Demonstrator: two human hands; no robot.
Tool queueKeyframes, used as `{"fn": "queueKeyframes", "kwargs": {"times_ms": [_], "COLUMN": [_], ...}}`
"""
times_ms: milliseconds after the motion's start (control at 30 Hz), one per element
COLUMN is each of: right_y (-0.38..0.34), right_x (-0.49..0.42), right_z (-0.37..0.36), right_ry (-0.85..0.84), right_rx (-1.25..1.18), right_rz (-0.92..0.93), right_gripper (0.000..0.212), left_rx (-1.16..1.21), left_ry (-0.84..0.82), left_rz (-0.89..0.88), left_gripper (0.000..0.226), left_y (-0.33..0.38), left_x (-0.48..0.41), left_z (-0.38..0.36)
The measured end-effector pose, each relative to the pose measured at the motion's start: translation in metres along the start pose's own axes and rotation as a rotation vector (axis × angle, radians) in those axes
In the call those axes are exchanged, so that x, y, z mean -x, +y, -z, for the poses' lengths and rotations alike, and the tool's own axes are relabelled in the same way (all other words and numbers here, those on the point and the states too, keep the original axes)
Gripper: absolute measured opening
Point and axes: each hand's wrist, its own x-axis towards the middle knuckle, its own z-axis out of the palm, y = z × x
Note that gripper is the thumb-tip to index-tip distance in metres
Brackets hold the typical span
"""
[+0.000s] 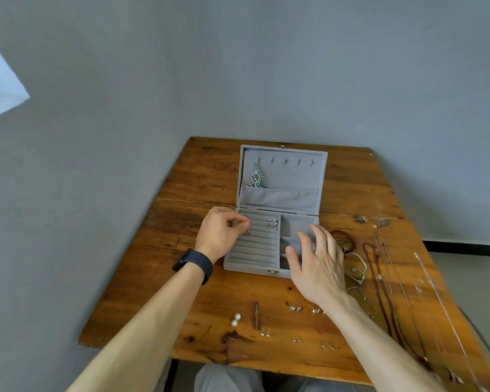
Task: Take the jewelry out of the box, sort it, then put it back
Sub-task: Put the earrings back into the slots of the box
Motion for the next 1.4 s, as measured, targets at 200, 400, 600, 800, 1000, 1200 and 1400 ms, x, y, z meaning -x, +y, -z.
{"fn": "queueKeyframes", "kwargs": {"times_ms": [200,400,600,800,1000,1200,1400], "right_y": [0.003,0.003,0.004,0.004,0.006,0.005,0.004], "right_x": [-0.001,-0.001,0.0,-0.001,-0.001,-0.002,-0.001], "right_z": [-0.003,-0.004,-0.005,-0.005,-0.007,-0.008,-0.006], "right_ry": [-0.056,-0.074,-0.08,-0.083,-0.099,-0.097,-0.107], "right_rx": [-0.023,-0.054,-0.068,-0.067,-0.066,-0.044,-0.031], "right_rz": [0.008,-0.01,-0.018,-0.013,-0.01,-0.004,-0.001], "right_gripper": [0.068,0.07,0.066,0.067,0.068,0.07,0.072], "left_rx": [-0.111,-0.145,-0.232,-0.257,-0.431,-0.583,-0.544], "left_ry": [-0.004,0.002,0.016,0.055,0.089,0.101,0.079], "left_rz": [0.035,0.086,0.168,0.165,0.096,-0.05,-0.035], "left_gripper": [0.007,0.014,0.007,0.005,0.006,0.021,0.03], "left_y": [0.005,0.014,0.021,0.023,0.025,0.016,0.013], "left_x": [-0.021,-0.03,-0.03,-0.03,-0.024,-0.012,-0.01], "left_z": [-0.009,-0.021,-0.027,-0.03,-0.032,-0.028,-0.026]}}
